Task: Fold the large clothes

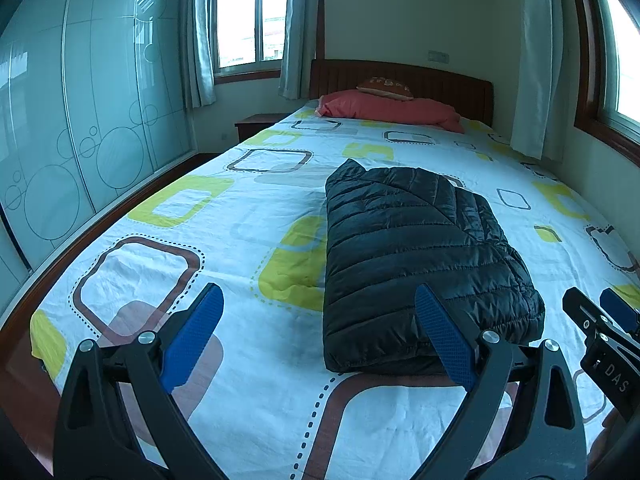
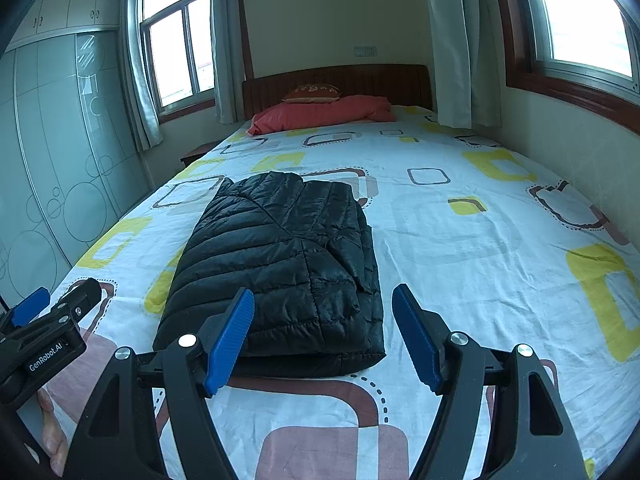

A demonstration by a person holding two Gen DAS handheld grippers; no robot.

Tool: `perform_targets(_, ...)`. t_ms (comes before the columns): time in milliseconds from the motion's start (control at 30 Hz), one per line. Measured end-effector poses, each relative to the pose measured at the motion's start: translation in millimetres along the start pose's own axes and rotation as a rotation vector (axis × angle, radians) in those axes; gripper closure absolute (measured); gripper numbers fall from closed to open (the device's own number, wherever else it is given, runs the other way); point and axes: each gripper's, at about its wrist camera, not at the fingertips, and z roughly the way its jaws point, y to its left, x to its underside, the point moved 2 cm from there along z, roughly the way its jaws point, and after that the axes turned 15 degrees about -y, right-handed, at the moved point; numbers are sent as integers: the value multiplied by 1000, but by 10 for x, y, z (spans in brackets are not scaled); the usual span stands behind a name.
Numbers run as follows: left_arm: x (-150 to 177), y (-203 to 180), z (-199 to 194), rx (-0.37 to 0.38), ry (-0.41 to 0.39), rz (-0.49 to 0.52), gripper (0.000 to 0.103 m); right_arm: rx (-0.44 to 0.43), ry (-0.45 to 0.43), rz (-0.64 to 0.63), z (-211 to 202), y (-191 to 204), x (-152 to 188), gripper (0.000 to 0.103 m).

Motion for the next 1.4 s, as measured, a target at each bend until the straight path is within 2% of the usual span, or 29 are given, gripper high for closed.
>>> perform_targets(967,2,-40,-52,9,-14,-8,7,-2,0,-2,-2,6,16,32)
perform_targets(1333,41,-73,13,17,22,-7,7,-1,2,-4,-7,15,28,32)
perform_targets(1400,58,-81,30,13,33,-6,2,-2,4,-2,-3,13,31,32)
